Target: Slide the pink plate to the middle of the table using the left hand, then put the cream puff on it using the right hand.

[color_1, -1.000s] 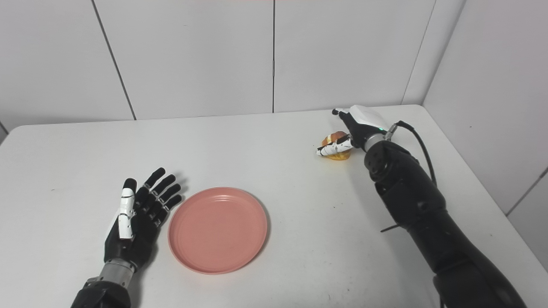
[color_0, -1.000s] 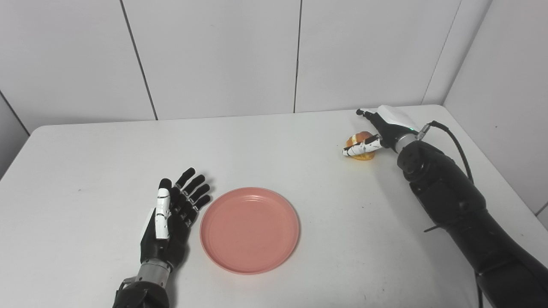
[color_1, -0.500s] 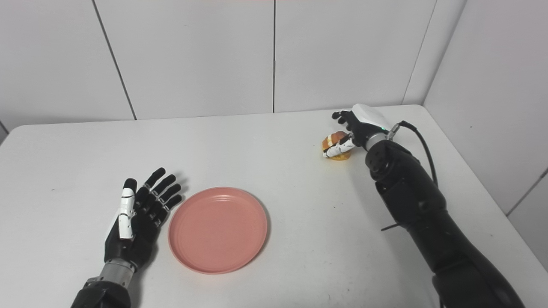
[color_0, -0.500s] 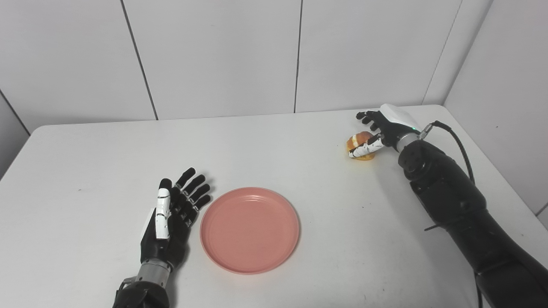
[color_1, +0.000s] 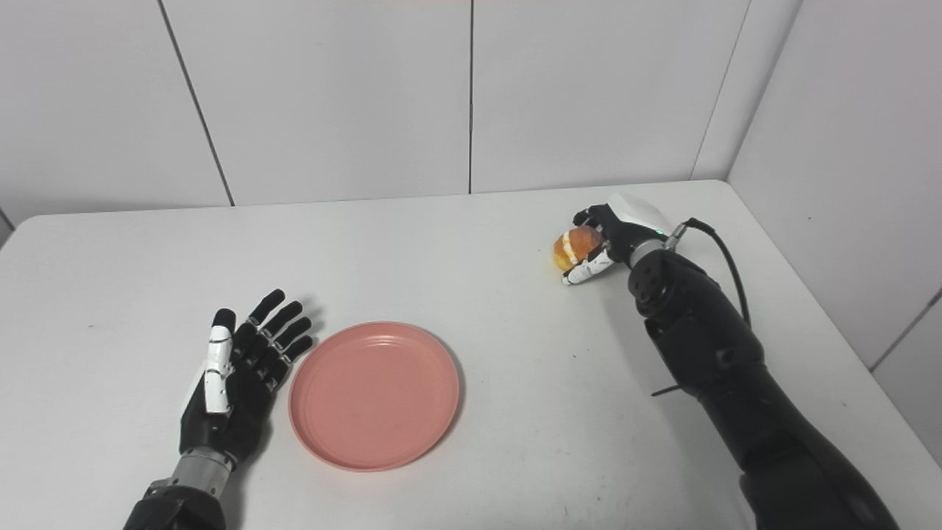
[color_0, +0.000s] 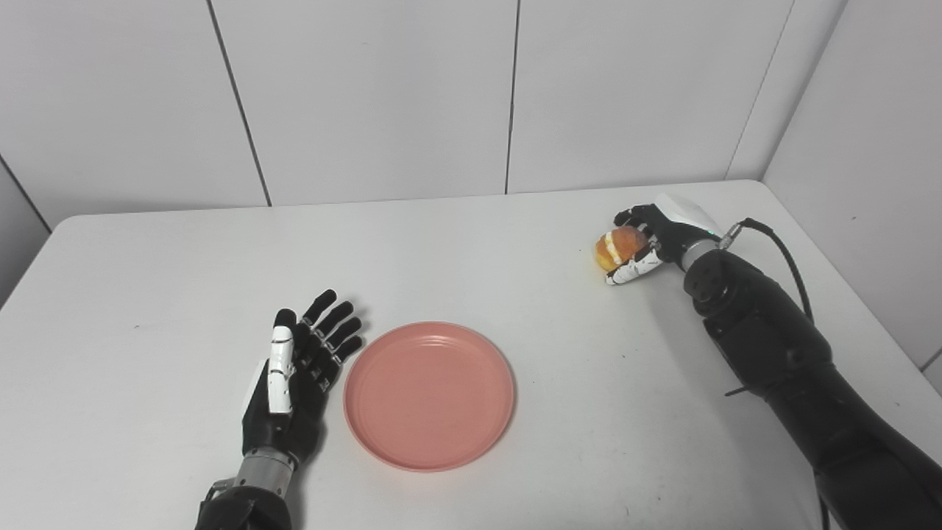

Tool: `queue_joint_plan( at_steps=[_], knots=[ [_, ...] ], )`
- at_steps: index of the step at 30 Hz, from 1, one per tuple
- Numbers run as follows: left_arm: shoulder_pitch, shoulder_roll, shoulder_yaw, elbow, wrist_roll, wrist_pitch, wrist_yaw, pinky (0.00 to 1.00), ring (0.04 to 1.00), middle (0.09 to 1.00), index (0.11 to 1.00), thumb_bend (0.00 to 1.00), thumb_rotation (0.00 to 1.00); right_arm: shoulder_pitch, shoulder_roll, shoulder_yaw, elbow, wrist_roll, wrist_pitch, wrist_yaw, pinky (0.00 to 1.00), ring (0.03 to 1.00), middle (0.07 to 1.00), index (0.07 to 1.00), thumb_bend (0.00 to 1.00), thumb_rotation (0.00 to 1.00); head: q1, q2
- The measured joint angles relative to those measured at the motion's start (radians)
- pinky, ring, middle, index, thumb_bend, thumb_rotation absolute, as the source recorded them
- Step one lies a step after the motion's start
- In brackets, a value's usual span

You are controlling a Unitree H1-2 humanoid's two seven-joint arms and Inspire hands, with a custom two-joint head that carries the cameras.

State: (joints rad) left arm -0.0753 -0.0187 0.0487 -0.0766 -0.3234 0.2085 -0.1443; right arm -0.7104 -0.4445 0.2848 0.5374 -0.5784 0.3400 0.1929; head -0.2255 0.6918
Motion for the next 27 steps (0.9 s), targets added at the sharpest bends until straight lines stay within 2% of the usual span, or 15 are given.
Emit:
queue_joint_plan(
  at_steps=[7, 10, 15, 16, 17, 18, 23, 27],
  knots=[
    [0.003, 0.000, -0.005, -0.005, 0.001, 0.001, 0.000, 0.86, 0.847, 0.855, 0.843, 0.55, 1.00, -0.030, -0.002, 0.035, 0.022, -0.021, 0.009, 0.047, 0.64, 0.729, 0.767, 0.772, 0.86, 0.17, 0.002, 0.005],
    [0.003, 0.000, -0.006, -0.005, 0.001, 0.001, 0.000, 0.86, 0.850, 0.856, 0.845, 0.55, 1.00, -0.041, 0.000, 0.037, 0.044, -0.021, 0.008, 0.041, 0.59, 0.672, 0.719, 0.718, 0.79, 0.15, 0.002, 0.005],
    [0.003, 0.000, -0.006, -0.005, 0.001, 0.001, 0.000, 0.86, 0.851, 0.857, 0.846, 0.55, 1.00, -0.042, 0.006, 0.032, 0.063, -0.009, -0.013, -0.009, 0.56, 0.631, 0.678, 0.666, 0.73, 0.10, 0.003, 0.003],
    [0.003, 0.000, -0.006, -0.005, 0.001, 0.001, 0.000, 0.86, 0.851, 0.858, 0.847, 0.55, 1.00, -0.042, 0.008, 0.031, 0.071, -0.006, -0.022, -0.020, 0.53, 0.600, 0.646, 0.582, 0.62, 0.12, 0.003, 0.003],
    [0.003, 0.000, -0.006, -0.005, 0.001, 0.001, 0.000, 0.86, 0.851, 0.858, 0.847, 0.55, 1.00, -0.041, 0.009, 0.030, 0.076, 0.000, -0.029, -0.030, 0.51, 0.584, 0.629, 0.538, 0.57, 0.13, 0.003, 0.003],
    [0.003, 0.000, -0.006, -0.005, 0.001, 0.001, 0.000, 0.86, 0.853, 0.860, 0.848, 0.55, 1.00, -0.041, 0.009, 0.030, 0.079, 0.002, -0.032, -0.037, 0.44, 0.520, 0.573, 0.510, 0.54, 0.13, 0.003, 0.003],
    [0.003, 0.000, -0.006, -0.004, 0.001, 0.001, 0.000, 0.86, 0.847, 0.855, 0.845, 0.56, 1.00, -0.041, 0.014, 0.034, 0.089, 0.006, -0.052, -0.046, 0.35, 0.432, 0.499, 0.490, 0.51, 0.13, 0.005, 0.003],
    [0.003, 0.000, -0.006, -0.004, 0.001, 0.001, 0.001, 0.85, 0.840, 0.846, 0.836, 0.56, 1.00, -0.041, 0.014, 0.039, 0.088, 0.003, -0.052, -0.045, 0.36, 0.433, 0.503, 0.490, 0.50, 0.13, 0.005, 0.003]
  ],
)
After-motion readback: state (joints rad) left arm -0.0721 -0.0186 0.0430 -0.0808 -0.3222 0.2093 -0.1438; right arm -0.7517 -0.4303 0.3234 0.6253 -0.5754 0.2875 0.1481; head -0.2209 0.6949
